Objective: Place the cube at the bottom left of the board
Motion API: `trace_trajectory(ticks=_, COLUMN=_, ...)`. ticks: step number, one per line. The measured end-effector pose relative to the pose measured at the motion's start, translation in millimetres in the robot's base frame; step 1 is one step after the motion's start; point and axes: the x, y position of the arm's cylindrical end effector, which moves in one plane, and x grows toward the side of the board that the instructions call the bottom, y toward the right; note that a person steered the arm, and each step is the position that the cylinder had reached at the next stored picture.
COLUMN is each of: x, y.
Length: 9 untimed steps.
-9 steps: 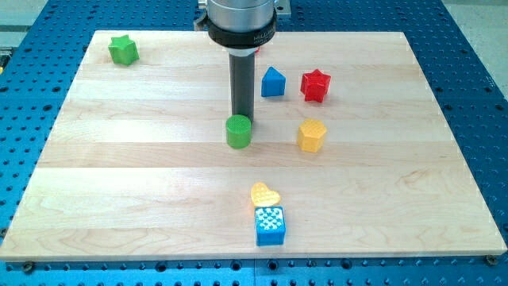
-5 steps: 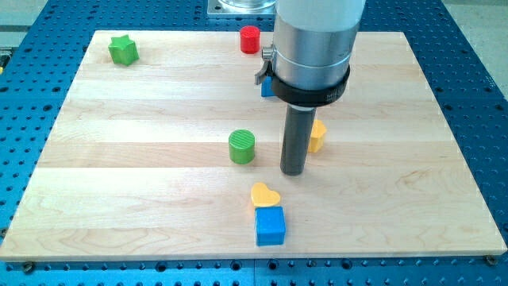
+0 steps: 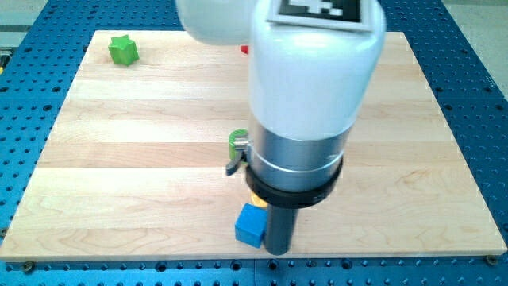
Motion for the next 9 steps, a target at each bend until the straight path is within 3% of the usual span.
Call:
trace_trajectory(ticks=2, x=-30.6, y=-50.2)
trace_trajectory(ticks=5, x=-30.6, y=-123.2)
trace_trajectory(ticks=9, x=1.2, y=-92.6)
